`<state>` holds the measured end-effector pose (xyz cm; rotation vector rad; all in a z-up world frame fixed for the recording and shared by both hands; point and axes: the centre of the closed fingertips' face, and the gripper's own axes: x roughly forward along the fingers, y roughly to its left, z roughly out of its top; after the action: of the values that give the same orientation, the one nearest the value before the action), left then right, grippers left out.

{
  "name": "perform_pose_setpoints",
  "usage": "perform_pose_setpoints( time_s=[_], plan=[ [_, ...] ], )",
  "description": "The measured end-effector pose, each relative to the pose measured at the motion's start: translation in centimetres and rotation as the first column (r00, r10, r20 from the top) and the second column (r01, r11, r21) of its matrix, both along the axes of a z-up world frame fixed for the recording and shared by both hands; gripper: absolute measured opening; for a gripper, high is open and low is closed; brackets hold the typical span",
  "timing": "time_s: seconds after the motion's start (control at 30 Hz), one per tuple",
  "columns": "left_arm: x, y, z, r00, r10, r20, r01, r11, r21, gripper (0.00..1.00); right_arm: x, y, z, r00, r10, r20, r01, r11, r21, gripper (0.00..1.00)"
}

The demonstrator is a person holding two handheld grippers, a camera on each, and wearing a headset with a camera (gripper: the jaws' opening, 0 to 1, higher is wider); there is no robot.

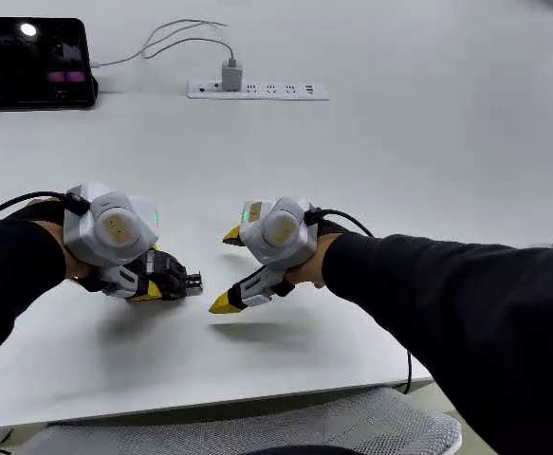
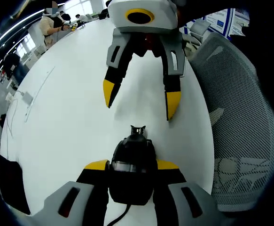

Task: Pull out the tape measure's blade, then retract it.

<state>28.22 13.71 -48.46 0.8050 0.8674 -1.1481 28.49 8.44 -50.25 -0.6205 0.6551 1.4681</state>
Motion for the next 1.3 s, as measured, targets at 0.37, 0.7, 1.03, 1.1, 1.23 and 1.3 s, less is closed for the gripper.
perform_pose_setpoints(
  time_s=[0.37,0.7,1.03,1.1,1.23,1.3],
  plan=[
    [0.1,0.1,-0.1,1.0,0.019,-0.003,-0.019,1.0,-0.019,0.31,-0.5,1.4,-1.7,0.998,0.065,0.003,-0.064,0.996,-0.068,0.35],
    [0.1,0.0,-0.2,1.0,0.025,0.003,-0.025,1.0,-0.02,0.31,-0.7,2.9,-2.0,0.996,0.091,0.014,-0.089,0.994,-0.068,0.19],
    [0.1,0.0,-0.1,1.0,0.025,0.009,-0.024,0.999,-0.035,0.31,-0.6,3.0,-2.1,0.98,0.182,0.083,-0.171,0.977,-0.129,0.13],
    [0.1,-0.1,0.0,0.999,0.03,0.013,-0.029,0.999,-0.041,0.31,-0.5,2.9,-2.1,0.988,0.145,0.051,-0.138,0.983,-0.12,0.12],
    [0.2,0.1,0.0,0.999,0.026,0.018,-0.025,0.999,-0.047,0.31,-0.3,2.9,-2.1,0.993,0.113,0.012,-0.112,0.99,-0.086,0.12],
    [0.2,0.1,0.0,1.0,0.027,0.016,-0.026,0.998,-0.052,0.31,-0.4,2.8,-2.1,0.993,0.115,0.013,-0.113,0.99,-0.083,0.11]
  ],
)
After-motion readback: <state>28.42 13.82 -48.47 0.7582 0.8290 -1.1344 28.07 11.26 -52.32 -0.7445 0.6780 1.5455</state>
